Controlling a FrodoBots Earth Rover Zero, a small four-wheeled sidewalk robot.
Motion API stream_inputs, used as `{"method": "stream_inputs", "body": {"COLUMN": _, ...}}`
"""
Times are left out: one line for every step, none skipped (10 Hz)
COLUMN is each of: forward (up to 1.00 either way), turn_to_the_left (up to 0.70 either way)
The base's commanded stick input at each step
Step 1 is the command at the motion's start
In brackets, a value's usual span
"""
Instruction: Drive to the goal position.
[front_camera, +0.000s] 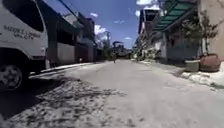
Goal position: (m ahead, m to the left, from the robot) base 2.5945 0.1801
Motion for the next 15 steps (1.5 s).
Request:
{"method": "stream_inputs", "body": {"forward": 1.00, "turn_to_the_left": 0.04}}
{"method": "stream_inputs", "body": {"forward": 1.00, "turn_to_the_left": 0.07}}
{"method": "stream_inputs", "body": {"forward": 1.00, "turn_to_the_left": 0.01}}
{"method": "stream_inputs", "body": {"forward": 1.00, "turn_to_the_left": -0.05}}
{"method": "stream_inputs", "body": {"forward": 1.00, "turn_to_the_left": -0.11}}
{"method": "stream_inputs", "body": {"forward": 1.00, "turn_to_the_left": -0.17}}
{"method": "stream_inputs", "body": {"forward": 1.00, "turn_to_the_left": -0.23}}
{"method": "stream_inputs", "body": {"forward": 1.00, "turn_to_the_left": -0.29}}
{"method": "stream_inputs", "body": {"forward": 1.00, "turn_to_the_left": -0.35}}
{"method": "stream_inputs", "body": {"forward": 1.00, "turn_to_the_left": -0.40}}
{"method": "stream_inputs", "body": {"forward": 1.00, "turn_to_the_left": -0.40}}
{"method": "stream_inputs", "body": {"forward": 1.00, "turn_to_the_left": 0.00}}
{"method": "stream_inputs", "body": {"forward": 1.00, "turn_to_the_left": 0.00}}
{"method": "stream_inputs", "body": {"forward": 1.00, "turn_to_the_left": 0.00}}
{"method": "stream_inputs", "body": {"forward": 1.00, "turn_to_the_left": 0.00}}
